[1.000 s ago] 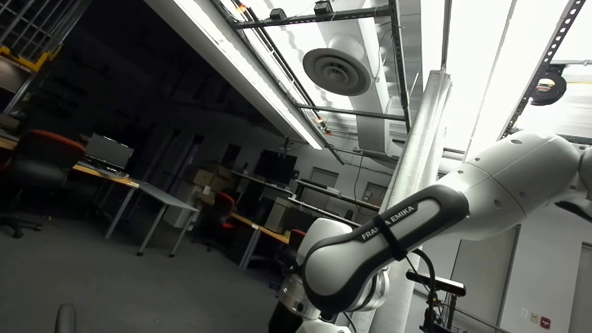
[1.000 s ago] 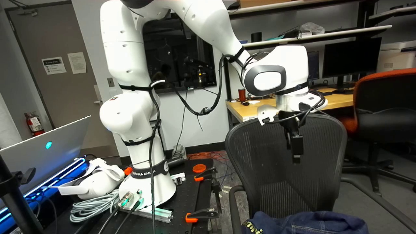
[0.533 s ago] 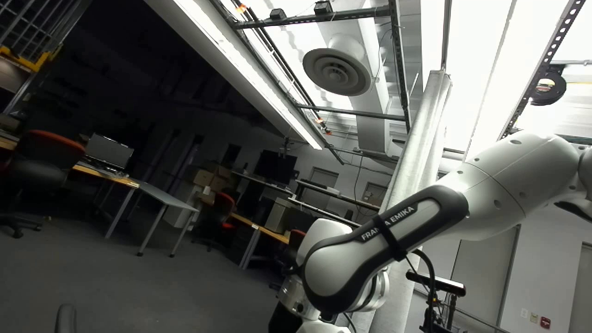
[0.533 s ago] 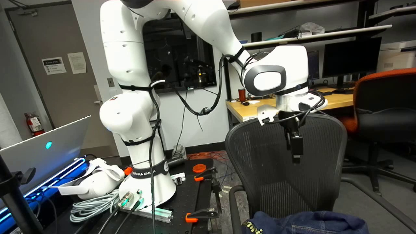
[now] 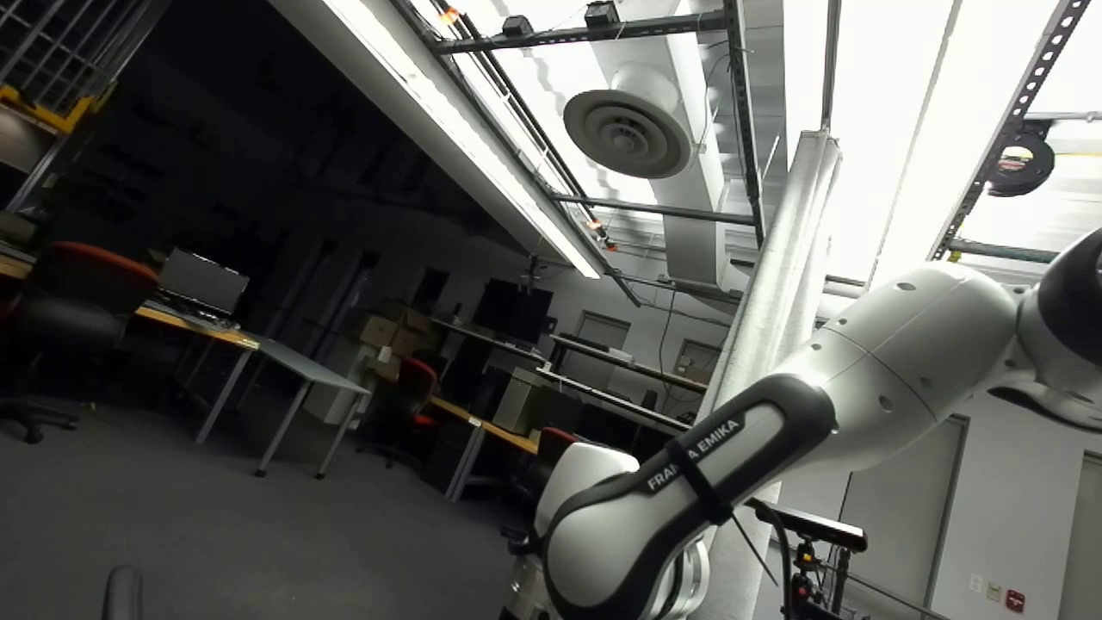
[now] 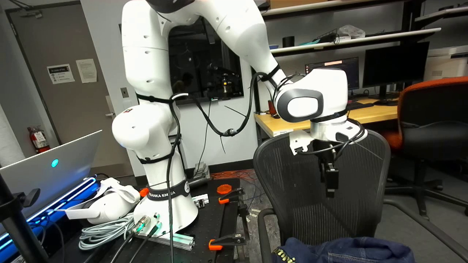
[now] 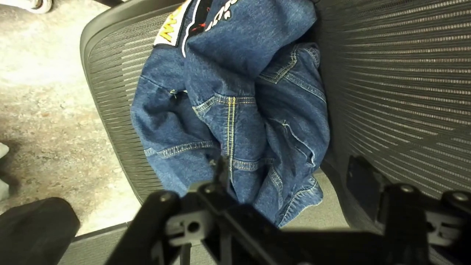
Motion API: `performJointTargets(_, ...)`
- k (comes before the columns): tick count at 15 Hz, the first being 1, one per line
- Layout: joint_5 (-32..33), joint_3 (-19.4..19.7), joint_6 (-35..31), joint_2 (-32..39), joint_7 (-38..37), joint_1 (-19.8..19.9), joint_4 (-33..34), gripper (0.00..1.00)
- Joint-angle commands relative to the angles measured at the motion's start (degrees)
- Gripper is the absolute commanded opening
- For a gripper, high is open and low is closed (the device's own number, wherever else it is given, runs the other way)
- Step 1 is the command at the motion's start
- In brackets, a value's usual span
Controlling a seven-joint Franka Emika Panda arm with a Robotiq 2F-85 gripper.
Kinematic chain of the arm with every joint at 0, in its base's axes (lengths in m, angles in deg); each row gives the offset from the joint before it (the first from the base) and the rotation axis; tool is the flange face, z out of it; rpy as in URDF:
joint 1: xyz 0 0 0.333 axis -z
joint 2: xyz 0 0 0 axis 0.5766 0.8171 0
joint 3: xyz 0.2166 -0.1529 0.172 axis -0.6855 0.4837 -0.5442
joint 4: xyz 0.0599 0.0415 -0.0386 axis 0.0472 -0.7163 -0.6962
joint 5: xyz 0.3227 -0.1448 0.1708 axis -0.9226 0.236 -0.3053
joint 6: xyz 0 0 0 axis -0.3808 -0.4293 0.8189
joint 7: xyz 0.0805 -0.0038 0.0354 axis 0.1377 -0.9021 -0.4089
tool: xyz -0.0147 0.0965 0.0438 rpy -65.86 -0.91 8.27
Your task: Hang the denim jacket over the backrest of the chair
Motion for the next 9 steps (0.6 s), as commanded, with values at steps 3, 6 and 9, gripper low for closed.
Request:
performJointTargets(3,5.8,3.4,-8.1,10.4,-6.6,-3.5,4.5,0.95)
performJointTargets(6,7.5,6.2,-12.3,16.0,-9.6,-6.8,7.7,0.97)
performJointTargets(9,6.9,8.8,-14.4,21.2,-11.8,-10.5,11.9,1.0)
